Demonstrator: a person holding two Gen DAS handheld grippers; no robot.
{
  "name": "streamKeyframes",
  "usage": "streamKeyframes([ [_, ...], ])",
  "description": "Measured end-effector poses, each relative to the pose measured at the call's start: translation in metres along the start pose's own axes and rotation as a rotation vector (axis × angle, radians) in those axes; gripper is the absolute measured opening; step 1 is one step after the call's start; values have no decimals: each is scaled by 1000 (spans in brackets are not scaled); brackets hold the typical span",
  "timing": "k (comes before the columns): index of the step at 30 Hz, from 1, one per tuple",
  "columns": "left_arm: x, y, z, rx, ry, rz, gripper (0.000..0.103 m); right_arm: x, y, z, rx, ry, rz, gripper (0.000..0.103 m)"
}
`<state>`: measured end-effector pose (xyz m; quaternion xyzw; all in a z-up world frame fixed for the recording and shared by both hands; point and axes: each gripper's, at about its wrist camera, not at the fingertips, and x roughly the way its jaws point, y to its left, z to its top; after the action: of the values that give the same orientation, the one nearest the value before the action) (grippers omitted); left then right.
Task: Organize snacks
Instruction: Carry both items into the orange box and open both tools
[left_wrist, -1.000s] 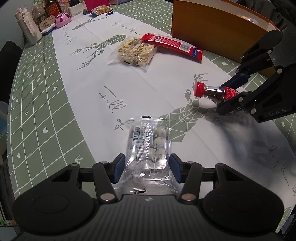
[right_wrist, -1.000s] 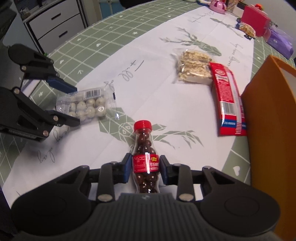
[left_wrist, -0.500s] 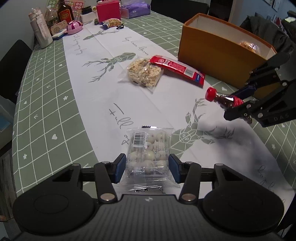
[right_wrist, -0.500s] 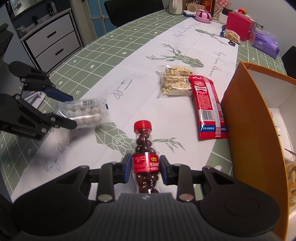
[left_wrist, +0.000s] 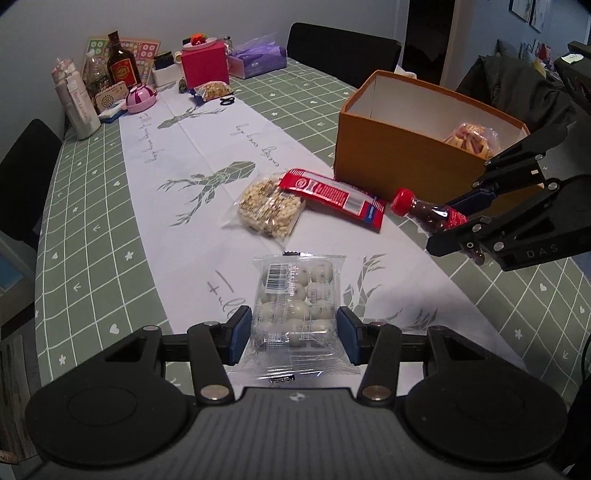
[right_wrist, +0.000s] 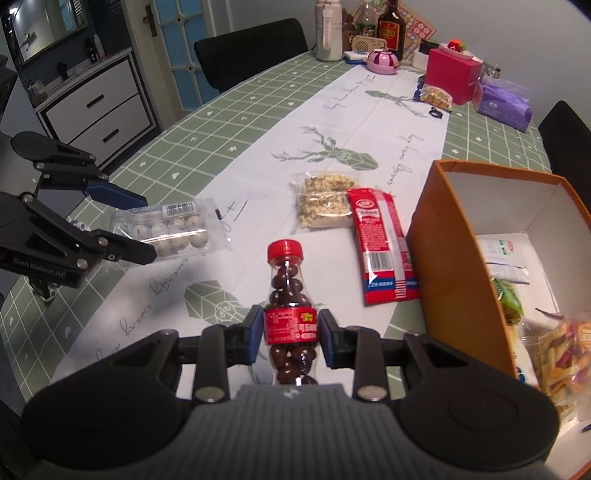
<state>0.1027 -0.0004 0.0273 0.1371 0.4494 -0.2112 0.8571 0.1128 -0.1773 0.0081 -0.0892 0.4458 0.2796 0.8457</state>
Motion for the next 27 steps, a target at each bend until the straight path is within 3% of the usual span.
streamKeyframes([
  [8,2,-39,43,64,-44,-47,57,-35,-32,1,56,-81,-51,30],
  [27,40,-132,130,209,-97,-139,57,-82,-142,-36,275,-150,-161,30],
])
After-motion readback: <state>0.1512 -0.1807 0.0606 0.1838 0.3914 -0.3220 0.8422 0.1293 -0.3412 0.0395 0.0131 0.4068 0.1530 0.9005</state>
